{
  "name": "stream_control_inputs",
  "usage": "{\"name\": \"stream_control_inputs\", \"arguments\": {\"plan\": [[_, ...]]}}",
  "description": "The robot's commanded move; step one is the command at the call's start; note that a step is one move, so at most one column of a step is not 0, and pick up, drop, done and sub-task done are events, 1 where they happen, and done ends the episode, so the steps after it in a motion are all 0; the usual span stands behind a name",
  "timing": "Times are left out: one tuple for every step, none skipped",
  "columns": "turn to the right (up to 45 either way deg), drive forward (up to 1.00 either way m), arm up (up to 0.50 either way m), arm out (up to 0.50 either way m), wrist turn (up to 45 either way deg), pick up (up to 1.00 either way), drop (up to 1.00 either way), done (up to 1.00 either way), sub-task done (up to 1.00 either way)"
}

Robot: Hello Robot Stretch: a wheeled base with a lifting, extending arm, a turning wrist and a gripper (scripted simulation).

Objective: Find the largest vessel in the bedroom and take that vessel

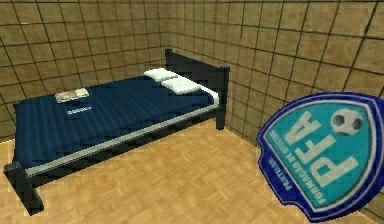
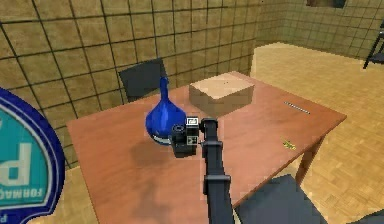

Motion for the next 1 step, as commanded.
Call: {"name": "stream_control_inputs", "arguments": {"plan": [[0.0,0.00,0.00,0.00,0.0,0.00,0.00,1.00,0.00]]}}
